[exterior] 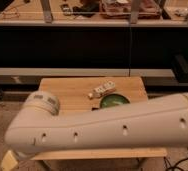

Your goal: Move the arm in a circular motion

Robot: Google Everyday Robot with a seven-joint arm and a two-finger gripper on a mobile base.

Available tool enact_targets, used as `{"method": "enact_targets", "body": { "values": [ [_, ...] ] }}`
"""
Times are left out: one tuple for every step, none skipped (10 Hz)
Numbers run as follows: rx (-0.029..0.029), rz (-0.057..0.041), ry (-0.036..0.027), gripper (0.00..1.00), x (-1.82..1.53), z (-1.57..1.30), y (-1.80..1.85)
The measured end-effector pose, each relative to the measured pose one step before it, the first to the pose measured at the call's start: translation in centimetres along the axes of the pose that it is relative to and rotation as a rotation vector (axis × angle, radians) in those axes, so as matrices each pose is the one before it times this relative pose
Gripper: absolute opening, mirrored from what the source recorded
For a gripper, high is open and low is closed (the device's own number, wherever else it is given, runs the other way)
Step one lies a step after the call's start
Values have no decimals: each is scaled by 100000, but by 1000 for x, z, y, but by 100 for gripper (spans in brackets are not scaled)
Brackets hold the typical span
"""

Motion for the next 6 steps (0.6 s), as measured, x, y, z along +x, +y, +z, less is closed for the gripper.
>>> {"method": "enact_targets", "body": {
  "values": [
    [573,-692,2029,80,3068,540,875],
    [-3076,2037,1552,80,3015,816,3378],
    [-3211,1700,541,80,1451,501,2876],
    [-6919,4210,279,80,1745,648,5966],
    [-5694,4393,-167,80,639,240,5044],
    [-5242,5512,-407,80,36,-33,5252]
  ]
}}
